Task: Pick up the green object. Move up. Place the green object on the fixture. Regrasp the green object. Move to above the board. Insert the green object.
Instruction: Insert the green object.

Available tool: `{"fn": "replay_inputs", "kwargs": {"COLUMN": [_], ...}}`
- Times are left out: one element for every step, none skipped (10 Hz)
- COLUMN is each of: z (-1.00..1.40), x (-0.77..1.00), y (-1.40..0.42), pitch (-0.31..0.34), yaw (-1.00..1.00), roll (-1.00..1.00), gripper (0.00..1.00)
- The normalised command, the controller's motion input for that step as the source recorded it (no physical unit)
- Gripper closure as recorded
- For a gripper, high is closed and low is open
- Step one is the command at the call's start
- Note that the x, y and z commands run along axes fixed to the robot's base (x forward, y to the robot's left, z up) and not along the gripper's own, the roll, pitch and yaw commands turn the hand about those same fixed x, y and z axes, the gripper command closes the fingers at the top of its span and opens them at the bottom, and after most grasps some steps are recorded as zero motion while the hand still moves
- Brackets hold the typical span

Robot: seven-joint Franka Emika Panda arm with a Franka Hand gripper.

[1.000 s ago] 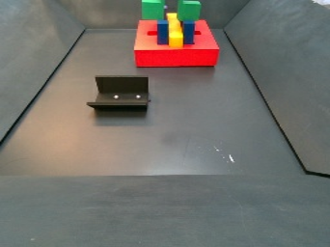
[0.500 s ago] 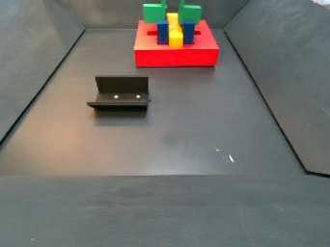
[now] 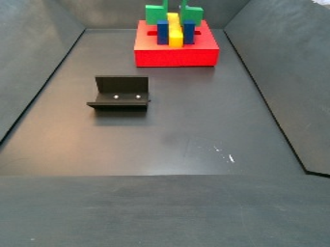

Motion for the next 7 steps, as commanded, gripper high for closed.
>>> {"fn": "replay_inputs", "kwargs": {"z": [-0.15, 0.00, 0.00, -0.01, -0.07, -0.12, -0.11], "x": [-0.12, -0.29, -0.21, -0.17, -0.07, 0.14, 0.27], "y": [0.00, 0.00, 0.00, 0.00, 0.00, -0.03, -0.03], "pitch": [-0.131, -0.123, -0.096, -0.094, -0.101, -0.023, 0.000], "yaw": [0.00, 0.00, 0.00, 0.00, 0.00, 0.00, 0.00], "roll": [0.00, 0.00, 0.00, 0.00, 0.00, 0.00, 0.00], "gripper": [1.00, 1.00, 1.00, 1.00, 1.00, 1.00, 1.00]}}
